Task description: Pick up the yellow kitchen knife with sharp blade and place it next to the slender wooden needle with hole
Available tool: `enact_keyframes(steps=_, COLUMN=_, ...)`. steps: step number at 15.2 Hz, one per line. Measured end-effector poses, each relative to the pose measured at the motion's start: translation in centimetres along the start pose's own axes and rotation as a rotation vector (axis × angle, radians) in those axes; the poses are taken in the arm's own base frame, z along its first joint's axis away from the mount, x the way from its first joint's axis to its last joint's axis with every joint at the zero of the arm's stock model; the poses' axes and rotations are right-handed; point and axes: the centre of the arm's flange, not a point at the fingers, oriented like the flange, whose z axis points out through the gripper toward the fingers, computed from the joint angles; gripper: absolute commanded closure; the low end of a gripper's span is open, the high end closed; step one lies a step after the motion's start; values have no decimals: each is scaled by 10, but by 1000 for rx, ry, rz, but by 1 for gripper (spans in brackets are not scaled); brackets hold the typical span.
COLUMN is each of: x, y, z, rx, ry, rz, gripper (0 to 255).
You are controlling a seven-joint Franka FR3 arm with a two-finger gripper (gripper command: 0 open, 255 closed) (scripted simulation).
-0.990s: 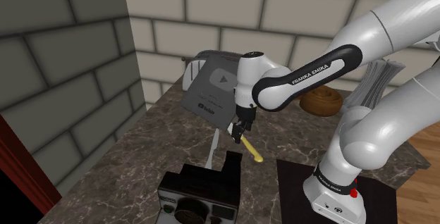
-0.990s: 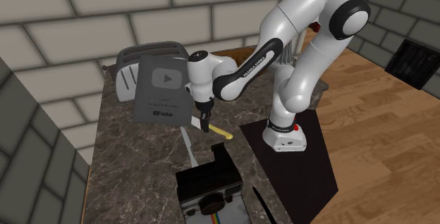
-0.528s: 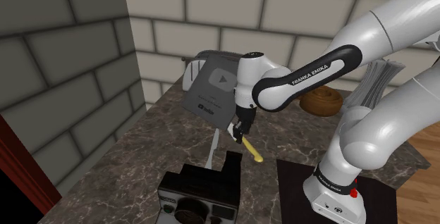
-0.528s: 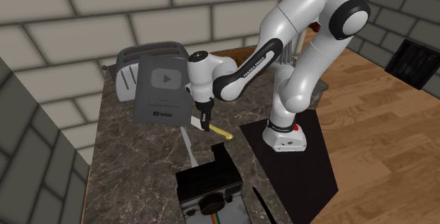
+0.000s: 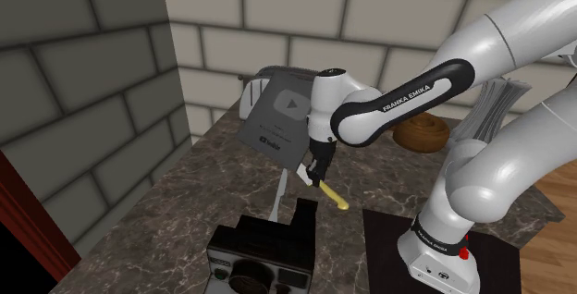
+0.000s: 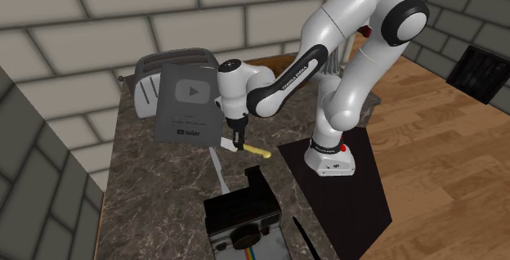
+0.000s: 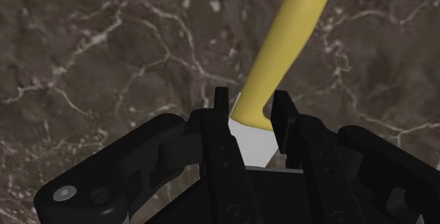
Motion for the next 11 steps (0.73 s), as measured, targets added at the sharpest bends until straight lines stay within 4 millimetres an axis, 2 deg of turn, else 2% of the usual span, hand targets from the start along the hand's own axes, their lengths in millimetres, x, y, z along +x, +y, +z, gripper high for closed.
enact_keyframes(steps=3, x=0, y=0, z=-6, rx=0, ry=1, rz=0, gripper=255)
enact_keyframes(steps=11, x=-2, y=0, z=-48, rx=1, ry=2, rz=0, gripper=255)
